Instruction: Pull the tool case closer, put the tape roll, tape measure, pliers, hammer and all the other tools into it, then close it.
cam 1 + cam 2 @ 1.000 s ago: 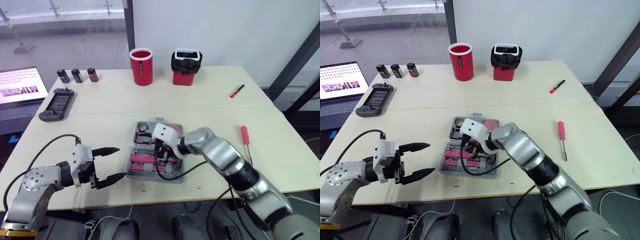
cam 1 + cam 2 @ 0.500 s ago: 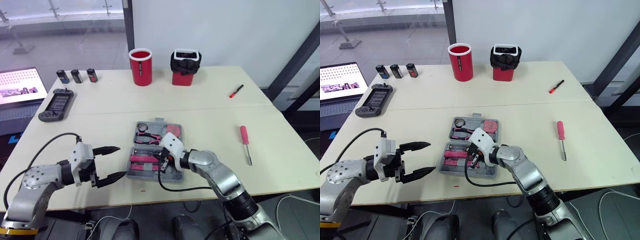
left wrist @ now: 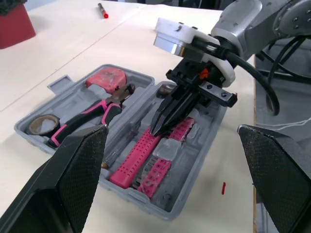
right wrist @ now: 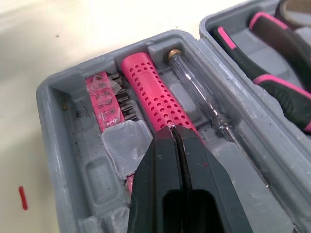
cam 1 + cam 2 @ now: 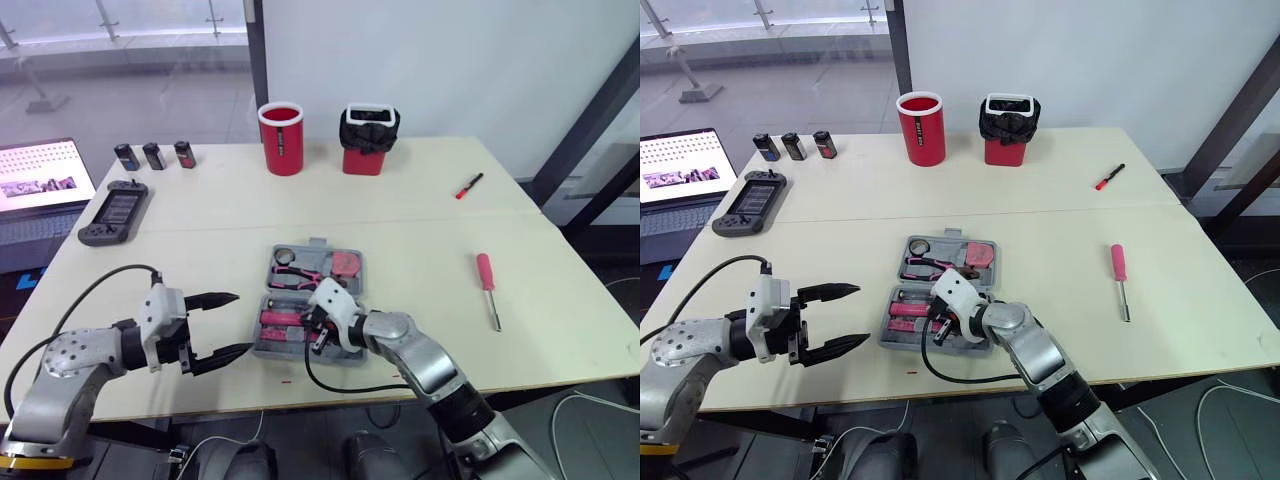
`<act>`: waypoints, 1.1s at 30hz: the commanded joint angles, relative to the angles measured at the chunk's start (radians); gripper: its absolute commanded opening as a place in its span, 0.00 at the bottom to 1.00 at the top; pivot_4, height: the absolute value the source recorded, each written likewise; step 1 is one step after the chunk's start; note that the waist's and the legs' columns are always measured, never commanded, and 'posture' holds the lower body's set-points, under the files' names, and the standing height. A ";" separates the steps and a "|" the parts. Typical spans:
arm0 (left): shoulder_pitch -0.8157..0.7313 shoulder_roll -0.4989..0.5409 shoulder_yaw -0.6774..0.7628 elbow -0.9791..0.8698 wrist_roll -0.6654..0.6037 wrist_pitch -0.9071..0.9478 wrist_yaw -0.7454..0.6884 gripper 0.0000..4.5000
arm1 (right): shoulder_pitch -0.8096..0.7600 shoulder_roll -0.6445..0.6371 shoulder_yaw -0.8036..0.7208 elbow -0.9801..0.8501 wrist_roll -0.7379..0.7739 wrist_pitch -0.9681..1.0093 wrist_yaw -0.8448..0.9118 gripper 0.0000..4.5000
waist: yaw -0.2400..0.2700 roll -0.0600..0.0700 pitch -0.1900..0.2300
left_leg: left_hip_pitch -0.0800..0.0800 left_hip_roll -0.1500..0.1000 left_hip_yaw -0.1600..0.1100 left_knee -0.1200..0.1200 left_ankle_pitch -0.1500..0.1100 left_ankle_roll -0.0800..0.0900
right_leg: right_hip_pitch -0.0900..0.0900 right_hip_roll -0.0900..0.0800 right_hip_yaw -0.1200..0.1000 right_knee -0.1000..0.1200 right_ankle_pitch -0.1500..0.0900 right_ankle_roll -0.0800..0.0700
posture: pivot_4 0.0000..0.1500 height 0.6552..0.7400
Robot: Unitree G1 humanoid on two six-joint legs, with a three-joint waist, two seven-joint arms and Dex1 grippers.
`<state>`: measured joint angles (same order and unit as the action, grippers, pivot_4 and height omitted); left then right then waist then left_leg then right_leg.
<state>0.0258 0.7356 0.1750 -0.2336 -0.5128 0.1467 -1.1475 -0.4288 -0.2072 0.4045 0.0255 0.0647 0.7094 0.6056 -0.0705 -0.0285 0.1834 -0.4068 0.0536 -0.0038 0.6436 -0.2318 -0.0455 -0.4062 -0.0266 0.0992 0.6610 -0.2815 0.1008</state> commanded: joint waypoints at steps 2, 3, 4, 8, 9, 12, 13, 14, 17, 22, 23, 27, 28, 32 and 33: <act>-0.005 0.014 0.026 -0.024 -0.018 -0.004 -0.004 1.00 | 0.047 0.005 -0.026 0.056 0.034 0.083 0.005 0.01 | 0.002 -0.002 -0.007 | 0.000 0.000 0.000 0.000 0.000 0.000 | 0.000 0.000 0.000 -0.001 0.000 0.000 | 1.00 0.98; -0.007 0.015 0.026 -0.023 -0.017 -0.003 -0.005 1.00 | 0.048 0.004 -0.037 0.001 0.051 0.005 0.029 0.01 | 0.002 -0.002 -0.007 | 0.000 0.000 0.000 -0.001 0.000 0.000 | 0.000 -0.001 0.000 -0.002 0.000 0.000 | 1.00 0.98; -0.008 0.016 0.026 -0.021 -0.017 -0.003 -0.006 1.00 | 0.049 0.009 -0.053 -0.041 0.070 -0.042 0.042 0.01 | 0.002 -0.002 -0.007 | 0.000 0.000 0.000 -0.001 0.000 0.000 | 0.000 -0.001 0.000 -0.003 0.000 0.000 | 1.00 0.98; -0.014 0.017 0.025 -0.013 -0.015 -0.005 -0.009 1.00 | 0.043 0.030 -0.097 -0.109 0.099 -0.162 0.047 0.01 | -0.002 -0.001 -0.005 | -0.004 0.000 0.001 -0.001 0.000 0.000 | -0.003 -0.001 0.000 -0.004 0.000 0.000 | 1.00 0.98; -0.017 0.016 0.024 -0.012 -0.015 -0.005 -0.009 1.00 | 0.040 0.035 -0.099 -0.112 0.096 -0.185 0.039 0.01 | -0.001 -0.001 -0.005 | -0.005 0.000 0.002 -0.002 0.000 0.000 | -0.004 -0.001 0.000 -0.004 0.000 0.000 | 1.00 0.98; -0.022 0.013 0.020 -0.010 -0.014 -0.004 -0.008 1.00 | 0.034 0.043 -0.080 -0.071 0.058 -0.216 0.007 0.01 | 0.000 -0.001 -0.005 | -0.003 0.000 0.001 -0.005 0.000 0.000 | -0.004 0.000 0.000 -0.004 0.000 0.000 | 1.00 0.98; -0.023 0.012 0.019 -0.010 -0.014 -0.003 -0.008 1.00 | 0.034 0.043 -0.072 -0.055 0.048 -0.217 0.003 0.01 | 0.000 -0.001 -0.005 | -0.003 0.000 0.001 -0.006 0.000 0.000 | -0.004 0.000 0.000 -0.004 0.000 0.000 | 1.00 0.98; -0.024 0.012 0.018 -0.009 -0.013 -0.003 -0.008 1.00 | 0.034 0.042 -0.066 -0.045 0.042 -0.214 0.000 0.01 | 0.000 -0.002 -0.005 | -0.003 0.000 0.001 -0.007 0.000 0.000 | -0.004 0.000 0.000 -0.004 0.000 0.000 | 1.00 0.98; -0.023 0.013 0.020 -0.011 -0.014 -0.002 -0.008 1.00 | 0.041 0.040 -0.060 -0.036 0.041 -0.201 -0.001 0.01 | 0.001 -0.002 -0.005 | -0.003 0.000 0.001 -0.008 0.000 0.000 | -0.005 0.000 0.000 -0.004 0.000 0.000 | 1.00 0.98; -0.016 0.014 0.024 -0.018 -0.014 0.001 -0.005 1.00 | 0.055 0.024 -0.033 0.000 0.010 -0.180 -0.007 0.01 | 0.001 -0.002 -0.005 | -0.003 0.000 0.001 -0.011 0.000 0.000 | -0.005 0.000 0.000 -0.007 0.000 0.000 | 1.00 0.98; -0.015 0.014 0.024 -0.020 -0.015 0.002 -0.004 1.00 | 0.056 0.021 -0.026 0.011 0.000 -0.170 -0.010 0.01 | 0.000 -0.002 -0.005 | -0.003 0.000 0.001 -0.011 0.000 0.000 | -0.005 0.000 0.000 -0.007 0.000 0.000 | 1.00 0.98; -0.013 0.015 0.024 -0.023 -0.016 0.004 -0.004 1.00 | 0.064 -0.002 0.015 0.053 -0.040 -0.124 -0.006 0.01 | 0.000 -0.002 -0.005 | -0.003 0.000 0.001 -0.012 0.000 0.000 | -0.005 0.000 0.000 -0.008 0.000 0.000 | 1.00 0.98; -0.013 0.015 0.024 -0.022 -0.015 0.004 -0.004 1.00 | 0.066 -0.003 0.018 0.065 -0.045 -0.111 -0.008 0.01 | 0.000 -0.002 -0.005 | -0.003 0.000 0.001 -0.012 0.000 0.000 | -0.005 0.000 0.000 -0.008 0.000 0.000 | 1.00 0.98; -0.012 0.016 0.025 -0.023 -0.016 0.004 -0.004 1.00 | 0.061 -0.007 0.022 0.115 -0.055 -0.012 -0.022 0.01 | 0.000 -0.002 -0.006 | -0.001 0.000 0.001 -0.012 0.000 0.000 | -0.003 0.000 0.000 -0.008 0.000 0.000 | 1.00 0.98; -0.010 0.016 0.026 -0.024 -0.017 0.004 -0.004 1.00 | 0.063 -0.011 0.031 0.122 -0.060 0.010 -0.020 0.01 | 0.000 -0.002 -0.007 | 0.000 0.000 0.001 -0.011 0.000 0.000 | -0.002 0.000 0.000 -0.008 0.000 0.000 | 1.00 0.98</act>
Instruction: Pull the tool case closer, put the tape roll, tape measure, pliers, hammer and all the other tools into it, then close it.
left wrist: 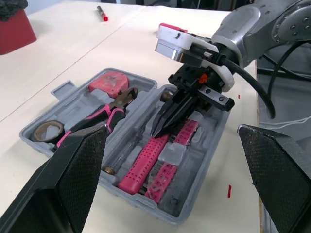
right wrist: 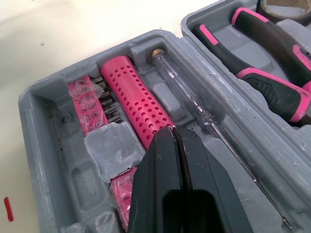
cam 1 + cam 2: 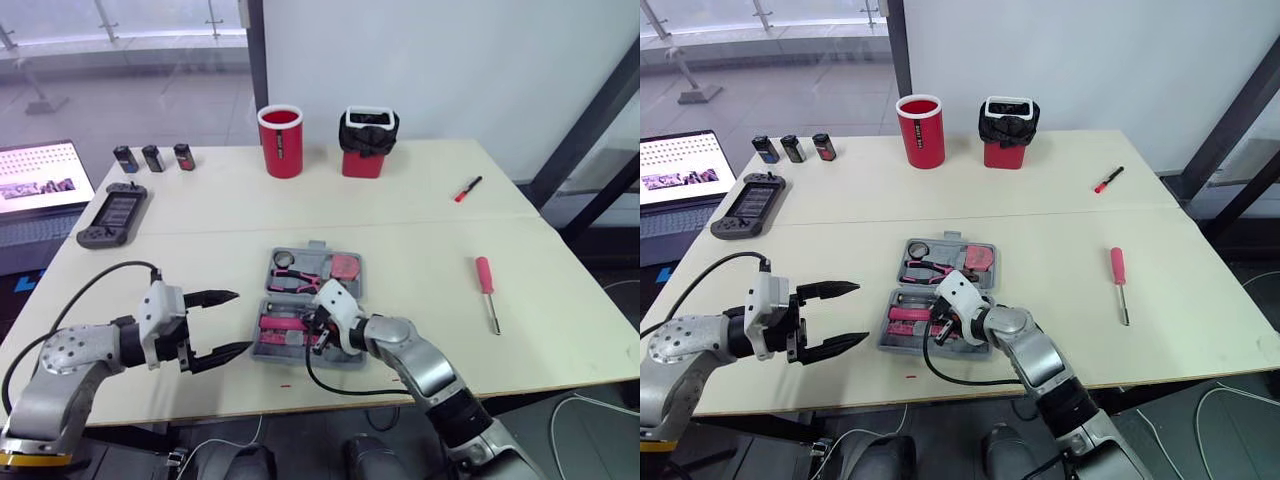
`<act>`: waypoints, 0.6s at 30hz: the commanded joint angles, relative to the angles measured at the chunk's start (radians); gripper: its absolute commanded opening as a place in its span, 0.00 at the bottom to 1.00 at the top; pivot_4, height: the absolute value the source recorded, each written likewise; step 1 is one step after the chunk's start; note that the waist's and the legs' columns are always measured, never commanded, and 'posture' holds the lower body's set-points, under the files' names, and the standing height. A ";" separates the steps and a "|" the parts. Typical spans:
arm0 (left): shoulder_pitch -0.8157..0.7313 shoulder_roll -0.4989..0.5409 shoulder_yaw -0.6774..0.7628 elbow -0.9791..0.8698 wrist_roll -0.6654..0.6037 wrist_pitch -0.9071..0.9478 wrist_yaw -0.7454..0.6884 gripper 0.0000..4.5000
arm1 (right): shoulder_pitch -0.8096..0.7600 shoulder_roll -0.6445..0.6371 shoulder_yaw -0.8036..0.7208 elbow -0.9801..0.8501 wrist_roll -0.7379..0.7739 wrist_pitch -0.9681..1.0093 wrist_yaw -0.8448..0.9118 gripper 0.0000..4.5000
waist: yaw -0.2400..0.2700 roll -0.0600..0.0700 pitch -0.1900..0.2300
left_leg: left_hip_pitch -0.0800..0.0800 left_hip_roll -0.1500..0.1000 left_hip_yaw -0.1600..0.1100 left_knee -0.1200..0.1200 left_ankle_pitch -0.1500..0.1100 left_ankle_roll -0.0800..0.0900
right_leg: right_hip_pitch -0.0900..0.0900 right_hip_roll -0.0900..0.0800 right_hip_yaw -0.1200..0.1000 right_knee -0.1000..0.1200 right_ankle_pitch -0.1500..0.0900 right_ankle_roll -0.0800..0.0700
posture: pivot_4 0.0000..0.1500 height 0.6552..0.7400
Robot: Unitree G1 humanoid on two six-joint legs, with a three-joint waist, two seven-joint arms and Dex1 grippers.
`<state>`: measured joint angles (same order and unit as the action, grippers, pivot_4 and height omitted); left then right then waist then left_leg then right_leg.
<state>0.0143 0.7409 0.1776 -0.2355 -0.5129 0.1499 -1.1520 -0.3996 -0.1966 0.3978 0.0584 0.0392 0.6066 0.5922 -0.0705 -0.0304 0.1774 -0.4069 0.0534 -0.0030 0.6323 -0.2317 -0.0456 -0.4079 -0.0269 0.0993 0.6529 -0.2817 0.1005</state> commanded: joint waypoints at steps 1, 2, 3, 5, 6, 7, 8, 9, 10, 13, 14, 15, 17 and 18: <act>0.002 0.011 0.023 -0.023 -0.017 0.001 0.000 1.00 | 0.035 -0.025 0.045 0.092 -0.037 0.127 -0.006 0.01 | 0.000 -0.001 -0.002 | 0.001 0.000 0.000 0.000 0.000 0.000 | 0.001 0.000 0.000 0.000 0.000 0.000 | 1.00 0.98; 0.001 0.012 0.023 -0.021 -0.015 0.001 0.000 1.00 | 0.038 -0.029 0.056 0.096 -0.045 0.130 -0.008 0.01 | 0.000 -0.002 -0.004 | 0.001 0.000 0.000 0.000 0.000 0.000 | 0.001 0.000 0.000 0.000 0.000 0.000 | 1.00 0.98; 0.001 0.012 0.023 -0.021 -0.016 0.001 0.000 1.00 | 0.042 -0.035 0.070 0.095 -0.053 0.127 -0.006 0.01 | 0.000 -0.002 -0.005 | 0.003 0.000 0.000 0.000 0.000 0.000 | 0.002 0.000 0.000 -0.001 0.000 0.000 | 1.00 0.98; -0.001 0.012 0.024 -0.019 -0.015 0.001 0.002 1.00 | 0.050 -0.043 0.094 0.097 -0.065 0.126 -0.002 0.01 | 0.000 -0.003 -0.009 | 0.004 0.000 0.000 -0.001 0.000 0.000 | 0.002 0.000 0.000 -0.002 0.000 0.000 | 1.00 0.98; 0.001 0.013 0.025 -0.021 -0.016 0.002 0.002 1.00 | 0.053 -0.048 0.107 0.100 -0.076 0.127 -0.002 0.01 | 0.000 -0.002 -0.011 | 0.005 0.000 0.000 -0.001 0.000 0.000 | 0.002 -0.001 0.000 -0.003 0.000 0.000 | 1.00 0.98; 0.001 0.014 0.025 -0.021 -0.016 0.002 0.002 1.00 | 0.057 -0.054 0.123 0.105 -0.088 0.125 -0.001 0.01 | 0.000 -0.001 -0.015 | 0.006 0.000 0.000 -0.002 0.000 0.000 | 0.003 -0.001 0.000 -0.004 0.000 0.000 | 1.00 0.98; 0.002 0.014 0.025 -0.021 -0.015 0.003 0.002 1.00 | 0.061 -0.057 0.137 0.120 -0.101 0.128 -0.005 0.01 | 0.000 0.000 -0.018 | 0.007 0.000 0.000 -0.003 0.000 0.000 | 0.003 -0.001 0.000 -0.005 0.000 -0.001 | 1.00 0.98; 0.001 0.015 0.025 -0.020 -0.015 0.003 0.002 1.00 | 0.064 -0.058 0.145 0.130 -0.109 0.130 -0.007 0.01 | 0.000 0.000 -0.021 | 0.008 0.000 0.001 -0.004 0.000 0.000 | 0.004 -0.002 0.000 -0.006 -0.001 -0.002 | 1.00 0.98; 0.002 0.016 0.025 -0.021 -0.015 0.004 0.002 1.00 | 0.066 -0.061 0.158 0.138 -0.122 0.129 -0.007 0.01 | 0.001 -0.001 -0.024 | 0.008 0.000 0.001 -0.004 0.000 0.000 | 0.004 -0.002 0.000 -0.006 -0.001 -0.002 | 1.00 0.98; 0.001 0.020 0.026 -0.019 -0.014 0.006 0.002 1.00 | 0.069 -0.072 0.202 0.156 -0.155 0.167 0.000 0.01 | 0.001 -0.001 -0.031 | 0.012 0.000 0.001 -0.005 0.000 -0.001 | 0.007 -0.003 0.000 -0.007 -0.002 -0.004 | 1.00 0.98; 0.000 0.021 0.026 -0.018 -0.013 0.007 0.002 1.00 | 0.064 -0.081 0.232 0.163 -0.178 0.177 0.008 0.01 | 0.001 -0.001 -0.033 | 0.014 0.000 0.001 -0.006 -0.001 -0.001 | 0.009 -0.004 0.000 -0.008 -0.003 -0.005 | 1.00 0.98; -0.001 0.022 0.026 -0.016 -0.012 0.007 0.001 1.00 | 0.059 -0.085 0.249 0.167 -0.194 0.188 0.012 0.01 | 0.001 0.000 -0.036 | 0.016 0.000 0.001 -0.008 -0.001 -0.001 | 0.011 -0.005 0.000 -0.008 -0.004 -0.006 | 1.00 0.98; -0.003 0.024 0.025 -0.014 -0.012 0.010 0.001 1.00 | 0.048 -0.090 0.275 0.165 -0.219 0.196 0.020 0.01 | 0.000 0.002 -0.043 | 0.018 0.000 0.000 -0.011 -0.002 -0.003 | 0.011 -0.010 0.000 -0.011 -0.004 -0.007 | 1.00 0.98; -0.004 0.025 0.025 -0.014 -0.012 0.012 0.001 1.00 | 0.046 -0.084 0.267 0.158 -0.215 0.198 0.020 0.01 | -0.001 0.001 -0.045 | 0.019 0.000 0.000 -0.013 -0.002 -0.003 | 0.011 -0.013 -0.001 -0.012 -0.004 -0.007 | 1.00 0.98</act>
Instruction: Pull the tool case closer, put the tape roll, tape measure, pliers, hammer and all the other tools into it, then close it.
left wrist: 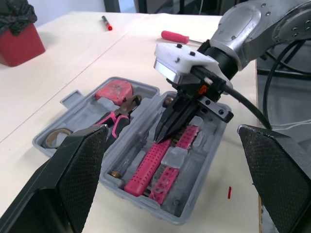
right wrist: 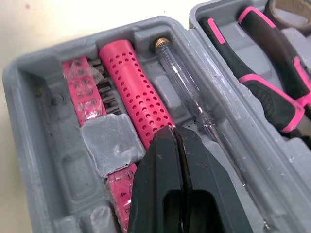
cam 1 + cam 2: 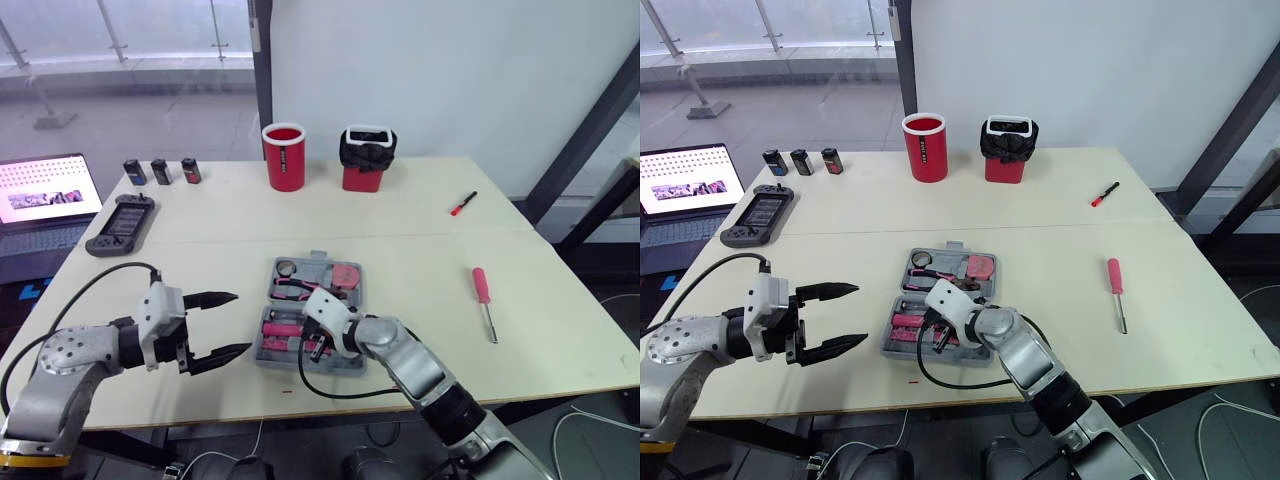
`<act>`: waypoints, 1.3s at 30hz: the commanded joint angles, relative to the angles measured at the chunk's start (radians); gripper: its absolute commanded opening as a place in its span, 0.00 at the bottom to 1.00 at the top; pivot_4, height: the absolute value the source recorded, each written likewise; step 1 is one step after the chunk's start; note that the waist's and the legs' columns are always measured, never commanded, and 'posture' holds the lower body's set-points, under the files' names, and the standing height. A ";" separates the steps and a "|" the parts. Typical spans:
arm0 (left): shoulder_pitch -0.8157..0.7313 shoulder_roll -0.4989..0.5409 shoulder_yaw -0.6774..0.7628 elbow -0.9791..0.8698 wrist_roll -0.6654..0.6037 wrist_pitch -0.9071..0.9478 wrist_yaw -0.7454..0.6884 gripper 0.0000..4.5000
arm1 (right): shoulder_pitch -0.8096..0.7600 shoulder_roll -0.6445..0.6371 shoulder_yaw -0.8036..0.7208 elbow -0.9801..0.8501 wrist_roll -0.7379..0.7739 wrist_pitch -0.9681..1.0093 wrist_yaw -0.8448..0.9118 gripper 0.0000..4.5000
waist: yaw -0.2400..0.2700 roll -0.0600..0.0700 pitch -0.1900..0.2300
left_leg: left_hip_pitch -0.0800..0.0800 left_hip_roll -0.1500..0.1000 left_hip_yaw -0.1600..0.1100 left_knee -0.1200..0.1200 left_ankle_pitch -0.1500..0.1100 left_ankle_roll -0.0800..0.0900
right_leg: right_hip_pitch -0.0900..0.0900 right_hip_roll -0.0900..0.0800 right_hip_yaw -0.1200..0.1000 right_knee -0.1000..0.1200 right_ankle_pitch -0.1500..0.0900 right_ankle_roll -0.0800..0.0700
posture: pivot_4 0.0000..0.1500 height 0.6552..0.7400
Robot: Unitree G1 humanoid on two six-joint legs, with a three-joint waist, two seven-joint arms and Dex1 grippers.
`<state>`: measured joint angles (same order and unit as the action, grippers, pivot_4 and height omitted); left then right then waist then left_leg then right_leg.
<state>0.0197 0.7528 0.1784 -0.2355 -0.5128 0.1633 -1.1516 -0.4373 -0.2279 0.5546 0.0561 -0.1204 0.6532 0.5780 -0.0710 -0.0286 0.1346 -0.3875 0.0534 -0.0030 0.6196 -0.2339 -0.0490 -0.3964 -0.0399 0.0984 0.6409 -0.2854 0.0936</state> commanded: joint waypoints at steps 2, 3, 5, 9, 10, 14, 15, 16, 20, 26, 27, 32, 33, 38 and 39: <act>-0.012 0.014 0.024 -0.013 -0.013 0.002 0.001 1.00 | 0.077 -0.040 0.086 0.131 -0.043 0.131 0.036 0.01 | 0.000 0.001 -0.004 | 0.006 -0.002 0.001 -0.006 0.000 0.000 | 0.002 -0.006 -0.002 -0.002 0.000 0.000 | 1.00 0.98; -0.013 0.015 0.025 -0.012 -0.014 0.003 0.001 1.00 | 0.075 -0.031 0.063 0.105 -0.028 0.106 0.037 0.01 | 0.000 0.001 -0.004 | 0.008 -0.002 0.001 -0.007 0.000 0.000 | 0.005 -0.007 -0.002 -0.005 0.000 0.000 | 1.00 0.98; -0.009 0.017 0.032 -0.007 -0.019 0.006 0.000 1.00 | 0.071 -0.008 -0.015 0.012 0.026 0.018 0.035 0.01 | 0.000 0.001 -0.004 | 0.009 -0.001 0.002 -0.008 -0.001 -0.001 | 0.006 -0.008 -0.003 -0.008 0.000 0.000 | 1.00 0.98; 0.007 0.022 0.057 0.020 -0.033 0.011 -0.010 1.00 | 0.064 0.021 -0.221 -0.266 0.182 -0.059 0.057 0.01 | 0.003 0.000 0.002 | -0.009 -0.003 0.003 -0.008 0.001 0.002 | -0.008 -0.010 -0.006 -0.010 0.001 -0.001 | 1.00 0.98; 0.009 0.024 0.068 0.031 -0.037 0.015 -0.010 1.00 | 0.062 0.010 -0.258 -0.326 0.215 -0.051 0.072 0.01 | 0.002 0.003 0.005 | -0.018 -0.004 0.004 -0.007 0.002 0.002 | -0.012 -0.010 -0.007 -0.009 0.001 0.000 | 1.00 0.98; 0.037 0.045 0.127 0.131 -0.024 -0.014 -0.031 1.00 | 0.068 -0.098 -0.451 -0.546 0.360 0.065 0.125 0.01 | 0.007 0.006 0.008 | -0.040 -0.007 0.004 -0.004 0.002 0.002 | -0.034 -0.006 -0.011 -0.005 0.011 0.017 | 1.00 0.98; 0.045 0.054 0.142 0.160 -0.017 -0.024 -0.036 1.00 | 0.078 -0.135 -0.504 -0.583 0.396 0.098 0.137 0.01 | 0.011 0.006 0.008 | -0.040 -0.005 0.002 -0.004 0.002 0.003 | -0.033 -0.005 -0.017 -0.006 0.010 0.017 | 1.00 0.98; 0.053 0.063 0.158 0.193 -0.011 -0.037 -0.042 1.00 | 0.095 -0.176 -0.559 -0.614 0.432 0.132 0.151 0.01 | 0.014 0.006 0.008 | -0.040 -0.005 0.001 -0.006 0.002 0.003 | -0.033 -0.005 -0.019 -0.007 0.010 0.016 | 1.00 0.98; 0.101 0.105 0.237 0.351 0.024 -0.110 -0.069 1.00 | 0.335 -0.441 -0.880 -0.658 0.527 0.228 0.279 0.01 | 0.038 0.006 0.014 | -0.039 -0.004 -0.002 -0.007 0.001 0.004 | -0.031 -0.005 -0.024 -0.008 0.004 0.008 | 1.00 0.98; 0.155 0.138 0.302 0.510 0.070 -0.220 -0.089 1.00 | 0.684 -0.583 -1.173 -0.542 0.484 0.119 0.354 0.20 | 0.049 0.006 0.021 | -0.036 -0.005 0.000 -0.004 0.001 0.004 | -0.027 -0.005 -0.023 -0.009 0.003 0.006 | 1.00 0.98; 0.165 0.157 0.313 0.567 0.094 -0.262 -0.096 1.00 | 0.745 -0.587 -1.222 -0.522 0.469 0.093 0.364 0.30 | 0.048 0.005 0.022 | -0.035 -0.004 0.000 -0.003 0.001 0.004 | -0.027 -0.005 -0.023 -0.009 0.004 0.006 | 1.00 0.98; 0.174 0.236 0.382 0.772 0.103 -0.334 -0.124 1.00 | 0.871 -0.574 -1.379 -0.491 0.495 0.033 0.383 0.85 | 0.047 0.000 0.026 | -0.024 -0.003 0.001 -0.004 0.001 0.003 | -0.024 -0.006 -0.023 -0.008 0.004 0.004 | 1.00 0.98; 0.170 0.243 0.380 0.788 0.106 -0.343 -0.132 1.00 | 0.871 -0.573 -1.364 -0.504 0.500 0.037 0.373 0.96 | 0.045 -0.001 0.026 | -0.023 -0.003 0.003 -0.004 0.001 0.003 | -0.023 -0.008 -0.023 -0.009 0.005 0.004 | 1.00 0.98; 0.142 0.244 0.369 0.820 0.111 -0.367 -0.145 1.00 | 0.858 -0.577 -1.321 -0.506 0.501 0.030 0.342 0.99 | 0.042 0.000 0.027 | -0.021 -0.001 0.010 -0.004 0.001 0.003 | -0.023 -0.017 -0.027 -0.009 0.007 0.000 | 1.00 0.98; 0.138 0.240 0.366 0.817 0.110 -0.366 -0.145 1.00 | 0.859 -0.580 -1.316 -0.506 0.500 0.030 0.338 0.99 | 0.043 0.000 0.027 | -0.021 -0.002 0.012 -0.004 0.001 0.003 | -0.023 -0.019 -0.029 -0.009 0.007 0.000 | 1.00 0.98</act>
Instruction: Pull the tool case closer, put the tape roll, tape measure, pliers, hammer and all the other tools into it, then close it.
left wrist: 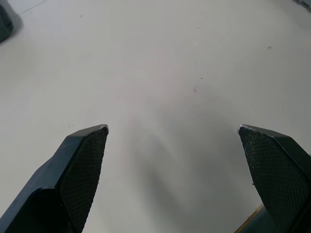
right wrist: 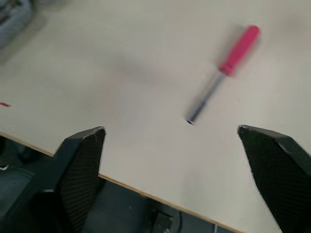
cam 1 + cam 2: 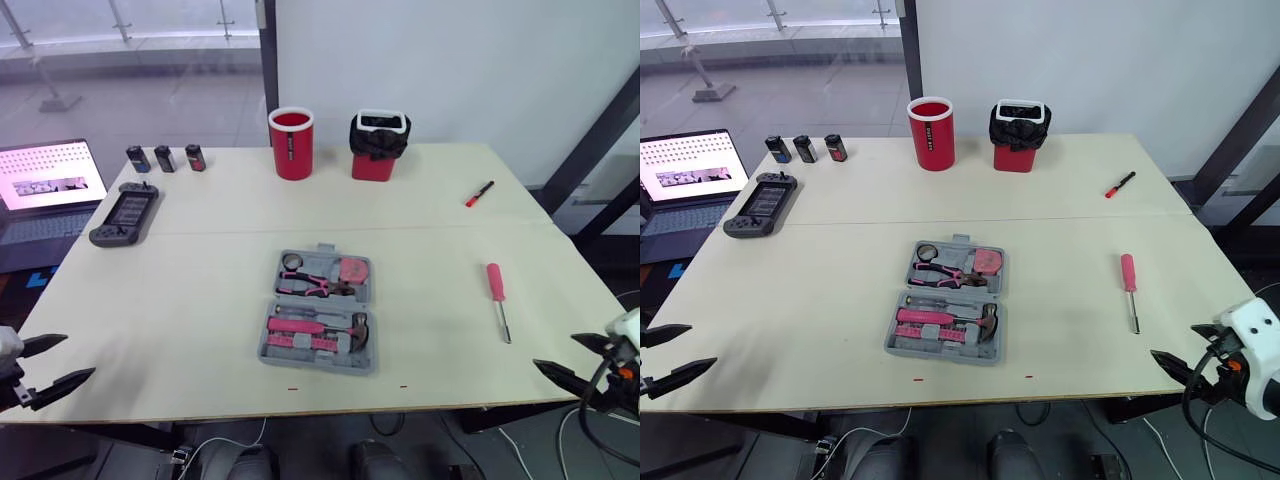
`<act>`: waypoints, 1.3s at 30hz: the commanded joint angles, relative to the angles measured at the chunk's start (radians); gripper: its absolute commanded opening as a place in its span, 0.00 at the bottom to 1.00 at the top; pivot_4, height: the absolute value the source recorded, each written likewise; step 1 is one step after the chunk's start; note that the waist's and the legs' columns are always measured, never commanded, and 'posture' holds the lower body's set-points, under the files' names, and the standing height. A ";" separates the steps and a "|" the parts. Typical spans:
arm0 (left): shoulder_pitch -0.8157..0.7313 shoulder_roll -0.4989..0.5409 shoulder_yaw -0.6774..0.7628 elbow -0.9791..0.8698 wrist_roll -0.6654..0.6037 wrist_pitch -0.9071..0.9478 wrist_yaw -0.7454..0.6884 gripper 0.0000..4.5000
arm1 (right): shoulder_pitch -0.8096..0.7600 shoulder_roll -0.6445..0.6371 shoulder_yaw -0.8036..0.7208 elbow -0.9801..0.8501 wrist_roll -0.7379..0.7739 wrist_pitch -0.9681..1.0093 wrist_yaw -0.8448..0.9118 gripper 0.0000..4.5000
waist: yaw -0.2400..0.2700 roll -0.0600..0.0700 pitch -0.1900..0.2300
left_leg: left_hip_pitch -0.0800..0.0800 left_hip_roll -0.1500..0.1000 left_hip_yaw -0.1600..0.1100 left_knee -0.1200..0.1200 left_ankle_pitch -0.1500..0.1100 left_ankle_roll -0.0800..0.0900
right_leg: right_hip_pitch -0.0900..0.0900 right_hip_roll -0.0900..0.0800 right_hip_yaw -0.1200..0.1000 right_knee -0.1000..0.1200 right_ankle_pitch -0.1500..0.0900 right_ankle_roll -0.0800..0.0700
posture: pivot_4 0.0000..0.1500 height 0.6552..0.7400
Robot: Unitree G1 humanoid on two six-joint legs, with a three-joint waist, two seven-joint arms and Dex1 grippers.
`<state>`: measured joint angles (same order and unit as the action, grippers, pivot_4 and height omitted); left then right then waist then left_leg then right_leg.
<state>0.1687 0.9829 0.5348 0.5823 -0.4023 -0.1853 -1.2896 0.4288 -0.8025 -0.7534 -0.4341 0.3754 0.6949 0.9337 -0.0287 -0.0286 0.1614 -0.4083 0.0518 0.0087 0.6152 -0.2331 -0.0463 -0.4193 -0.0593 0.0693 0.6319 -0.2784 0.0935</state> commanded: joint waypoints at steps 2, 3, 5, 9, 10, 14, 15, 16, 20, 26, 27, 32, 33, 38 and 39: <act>-0.017 0.003 0.004 -0.013 -0.003 -0.014 -0.006 1.00 | -0.010 -0.009 -0.005 -0.021 0.010 -0.007 -0.027 0.99 | 0.006 0.000 0.000 | -0.001 -0.001 0.004 -0.001 0.000 0.000 | 0.002 -0.002 -0.001 0.000 0.000 0.000 | 1.00 0.98; -0.019 -0.004 0.000 -0.025 -0.005 -0.008 -0.004 1.00 | -0.013 -0.010 -0.002 -0.023 0.011 -0.005 -0.032 0.99 | 0.008 0.000 0.000 | -0.001 -0.001 0.006 -0.001 0.000 0.000 | 0.001 -0.003 -0.001 0.000 0.000 0.000 | 1.00 0.98; -0.020 -0.017 -0.012 -0.049 -0.006 0.002 -0.002 1.00 | -0.016 -0.008 0.007 -0.034 0.017 0.001 -0.042 0.99 | 0.010 0.000 0.000 | -0.001 -0.002 0.007 -0.001 0.000 0.000 | 0.001 -0.003 -0.001 0.000 0.000 0.001 | 1.00 0.98; -0.015 -0.053 -0.046 -0.142 -0.009 0.031 0.007 1.00 | -0.053 0.006 0.039 -0.077 0.040 0.045 -0.094 0.99 | 0.011 -0.001 0.000 | -0.001 -0.001 0.007 -0.001 0.000 0.000 | 0.001 -0.001 0.000 0.000 0.000 0.001 | 1.00 0.98; -0.011 -0.069 -0.063 -0.191 -0.014 0.046 0.014 1.00 | -0.075 0.016 0.058 -0.092 0.045 0.071 -0.127 0.99 | 0.010 -0.001 0.000 | 0.000 -0.001 0.007 0.000 0.000 0.000 | 0.001 -0.001 0.000 0.001 0.000 0.001 | 1.00 0.98; 0.022 -0.146 -0.145 -0.447 -0.040 0.125 0.051 1.00 | -0.185 0.066 0.173 -0.143 0.029 0.208 -0.297 0.99 | 0.007 -0.002 -0.001 | 0.001 -0.001 0.007 0.001 0.000 0.000 | 0.004 -0.001 0.000 0.001 0.001 0.001 | 1.00 0.98; 0.032 -0.174 -0.189 -0.552 -0.052 0.159 0.070 1.00 | -0.237 0.097 0.218 -0.154 0.014 0.268 -0.371 0.99 | 0.008 -0.002 -0.001 | 0.002 -0.001 0.007 0.001 0.000 0.000 | 0.005 -0.001 0.000 0.001 0.001 0.001 | 1.00 0.98; 0.038 -0.195 -0.228 -0.644 -0.063 0.189 0.086 1.00 | -0.287 0.121 0.258 -0.156 -0.009 0.326 -0.443 0.99 | 0.008 -0.002 -0.001 | 0.001 -0.001 0.007 0.002 0.000 0.000 | 0.005 -0.002 0.000 0.001 0.001 0.001 | 1.00 0.98; 0.035 -0.223 -0.293 -0.837 -0.095 0.281 0.128 1.00 | -0.468 0.233 0.291 -0.121 -0.059 0.494 -0.640 0.99 | 0.010 -0.001 0.000 | 0.000 -0.001 0.007 0.005 0.000 0.000 | 0.005 -0.001 0.001 0.001 0.003 0.002 | 1.00 0.98; -0.043 -0.246 -0.362 -0.998 -0.146 0.373 0.178 1.00 | -0.740 0.404 0.350 0.112 -0.202 0.544 -0.917 0.99 | 0.005 0.000 0.000 | 0.000 0.000 0.006 0.007 0.000 0.001 | 0.005 0.002 0.001 0.002 0.004 0.004 | 1.00 0.98; -0.059 -0.249 -0.365 -1.017 -0.159 0.390 0.191 1.00 | -0.780 0.411 0.355 0.173 -0.215 0.523 -0.934 0.99 | 0.005 0.001 0.001 | 0.000 0.000 0.006 0.008 0.000 0.001 | 0.005 0.003 0.002 0.002 0.005 0.005 | 1.00 0.98; -0.107 -0.255 -0.388 -1.106 -0.204 0.458 0.233 1.00 | -0.966 0.398 0.382 0.553 -0.270 0.377 -0.987 0.99 | -0.001 0.002 0.001 | 0.000 -0.001 0.007 0.011 0.000 0.001 | 0.006 0.003 0.003 0.002 0.006 0.007 | 1.00 0.98; -0.107 -0.254 -0.390 -1.114 -0.202 0.461 0.237 1.00 | -0.993 0.391 0.376 0.624 -0.280 0.345 -1.001 0.99 | -0.004 0.002 0.001 | 0.000 -0.001 0.007 0.011 0.000 0.001 | 0.007 0.003 0.003 0.002 0.006 0.008 | 1.00 0.98; -0.113 -0.252 -0.385 -1.139 -0.195 0.468 0.263 1.00 | -1.080 0.354 0.366 0.888 -0.288 0.232 -1.023 0.99 | -0.014 0.003 0.002 | 0.000 -0.001 0.006 0.011 0.000 0.001 | 0.008 0.003 0.003 0.002 0.007 0.009 | 1.00 0.98; -0.113 -0.252 -0.384 -1.144 -0.196 0.470 0.269 1.00 | -1.095 0.348 0.361 0.937 -0.285 0.213 -1.024 0.99 | -0.016 0.003 0.002 | 0.000 -0.001 0.006 0.012 0.000 0.001 | 0.008 0.004 0.003 0.002 0.007 0.009 | 1.00 0.98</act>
<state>0.0649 0.7268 0.1350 -0.5214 -0.5840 0.2856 -1.0334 -0.6347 -0.4264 -0.3698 0.4576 0.0930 0.9505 -0.0785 -0.0449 -0.0256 0.1635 -0.4087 0.0511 0.0147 0.6271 -0.2335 -0.0448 -0.4117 -0.0555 0.0729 0.6336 -0.2708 0.1037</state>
